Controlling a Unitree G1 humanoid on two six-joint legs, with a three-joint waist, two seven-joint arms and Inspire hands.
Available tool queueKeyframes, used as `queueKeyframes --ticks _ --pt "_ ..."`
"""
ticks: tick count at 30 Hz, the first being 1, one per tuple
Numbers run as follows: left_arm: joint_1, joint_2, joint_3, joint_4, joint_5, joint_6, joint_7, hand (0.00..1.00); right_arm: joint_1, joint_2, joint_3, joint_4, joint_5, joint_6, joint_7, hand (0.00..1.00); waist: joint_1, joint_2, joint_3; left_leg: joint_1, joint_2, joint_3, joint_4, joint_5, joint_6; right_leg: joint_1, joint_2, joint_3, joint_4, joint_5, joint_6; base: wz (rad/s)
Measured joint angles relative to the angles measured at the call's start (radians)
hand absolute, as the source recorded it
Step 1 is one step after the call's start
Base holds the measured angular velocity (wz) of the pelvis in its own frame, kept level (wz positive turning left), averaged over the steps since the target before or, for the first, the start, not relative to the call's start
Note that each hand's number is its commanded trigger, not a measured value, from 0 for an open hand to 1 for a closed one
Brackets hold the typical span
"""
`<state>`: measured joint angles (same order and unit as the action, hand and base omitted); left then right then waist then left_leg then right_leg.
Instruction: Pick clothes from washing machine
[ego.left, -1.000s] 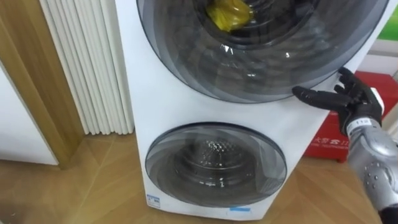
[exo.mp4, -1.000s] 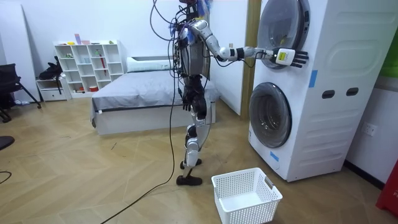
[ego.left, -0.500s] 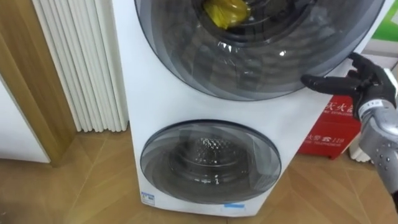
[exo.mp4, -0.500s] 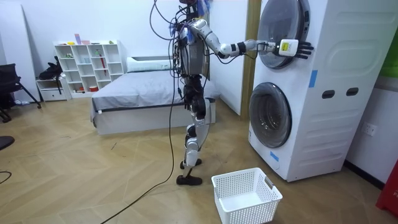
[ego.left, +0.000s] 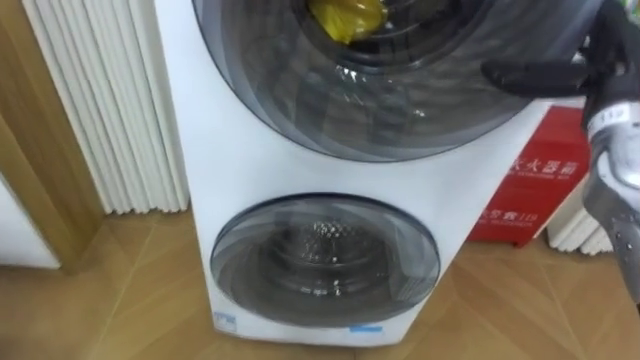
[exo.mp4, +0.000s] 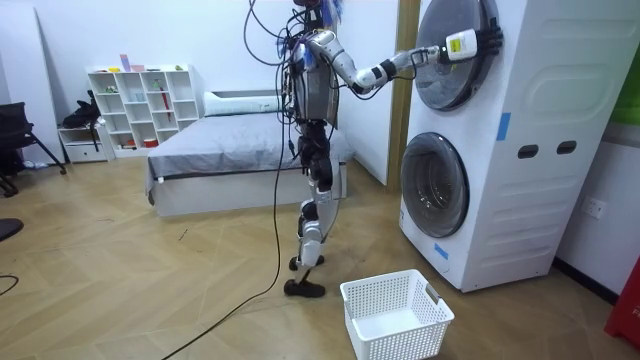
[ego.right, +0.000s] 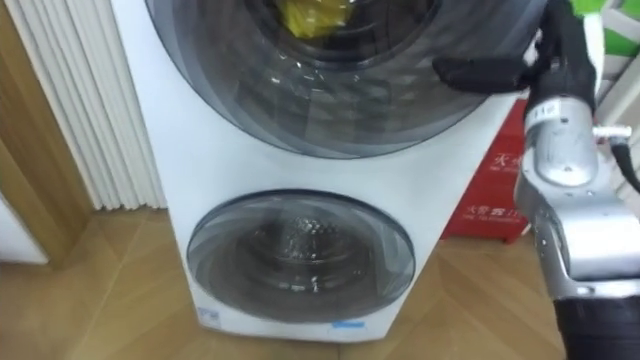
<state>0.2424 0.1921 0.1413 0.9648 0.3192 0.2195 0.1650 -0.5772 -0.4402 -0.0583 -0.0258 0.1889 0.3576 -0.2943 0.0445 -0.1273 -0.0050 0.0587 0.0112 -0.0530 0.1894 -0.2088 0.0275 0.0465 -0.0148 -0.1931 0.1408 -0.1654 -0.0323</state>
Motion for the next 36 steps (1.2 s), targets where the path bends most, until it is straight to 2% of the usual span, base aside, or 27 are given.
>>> queueKeyframes --ticks 1,2,4,9,15,18,21,26,32,36 --pt "0.005 -0.001 0.001 0.008 0.000 0.000 0.000 0.00 0.008 0.001 0.006 -0.052 0.001 -0.022 0.005 0.00 -0.027 0.003 -0.0023 -0.002 0.012 0.011 -0.010 -0.002 -0.018 0.013 0.004 -0.033 0.011 0.017 0.005 0.21" --pt "0.001 -0.003 -0.008 0.003 -0.001 0.000 0.000 0.00 0.009 0.000 0.016 -0.078 0.000 -0.045 0.002 0.00 -0.040 0.005 -0.0021 0.007 0.016 0.073 -0.024 0.002 -0.024 0.021 0.005 -0.061 0.013 0.017 0.005 0.41" --pt "-0.007 -0.002 -0.026 -0.008 -0.002 -0.002 0.002 0.00 0.013 0.001 0.030 -0.105 0.000 -0.051 -0.010 0.00 -0.039 0.006 -0.0022 0.015 0.024 0.136 -0.025 0.007 -0.024 0.029 0.009 -0.056 0.011 0.016 0.005 0.20" --pt "-0.009 -0.009 -0.070 0.000 -0.024 0.021 0.015 0.00 0.022 0.001 0.025 -0.114 0.005 -0.056 -0.005 0.00 -0.035 0.012 0.0021 0.033 0.028 0.137 -0.036 0.006 -0.025 0.035 0.015 -0.054 0.010 0.016 0.005 -0.03" --pt "-0.018 -0.014 -0.092 0.027 -0.038 0.021 0.045 0.00 0.071 0.007 0.028 -0.165 -0.006 -0.068 0.007 0.00 -0.036 0.021 0.0034 0.033 0.024 0.146 -0.037 0.006 -0.025 0.036 0.019 -0.055 0.010 0.016 0.005 -0.01" --pt "-0.021 -0.021 -0.110 0.040 -0.053 0.019 0.049 0.00 0.132 0.008 0.026 -0.213 -0.009 -0.087 0.017 0.00 -0.037 0.021 0.0035 0.032 0.027 0.151 -0.036 0.006 -0.025 0.036 0.020 -0.057 0.010 0.016 0.005 0.01" --pt "-0.029 -0.022 -0.110 0.039 -0.064 0.016 0.049 0.00 0.209 0.014 0.013 -0.267 0.001 -0.128 0.037 0.00 -0.040 0.022 0.0030 0.032 0.028 0.156 -0.034 0.005 -0.026 0.039 0.019 -0.056 0.010 0.016 0.005 0.02" --pt "-0.033 -0.021 -0.110 0.043 -0.092 -0.005 0.049 0.00 0.298 0.056 -0.006 -0.285 0.010 -0.185 0.095 0.00 -0.042 0.025 0.0017 0.033 0.029 0.160 -0.035 0.004 -0.028 0.041 0.014 -0.055 0.014 0.016 0.005 -0.02" --pt "-0.019 -0.021 -0.115 0.042 -0.096 -0.009 0.050 0.00 0.413 0.090 -0.014 -0.286 0.037 -0.231 0.146 0.00 -0.047 0.015 -0.0055 0.032 0.028 0.161 -0.020 0.003 -0.027 0.045 0.013 -0.053 0.018 0.017 0.003 -0.01" --pt "-0.007 -0.010 -0.114 0.041 -0.114 -0.010 0.050 0.00 0.464 0.090 -0.022 -0.309 0.038 -0.234 0.186 0.00 -0.068 0.015 -0.0058 0.014 0.028 0.161 -0.005 0.001 -0.026 0.038 0.013 -0.054 0.012 0.017 0.002 0.00"
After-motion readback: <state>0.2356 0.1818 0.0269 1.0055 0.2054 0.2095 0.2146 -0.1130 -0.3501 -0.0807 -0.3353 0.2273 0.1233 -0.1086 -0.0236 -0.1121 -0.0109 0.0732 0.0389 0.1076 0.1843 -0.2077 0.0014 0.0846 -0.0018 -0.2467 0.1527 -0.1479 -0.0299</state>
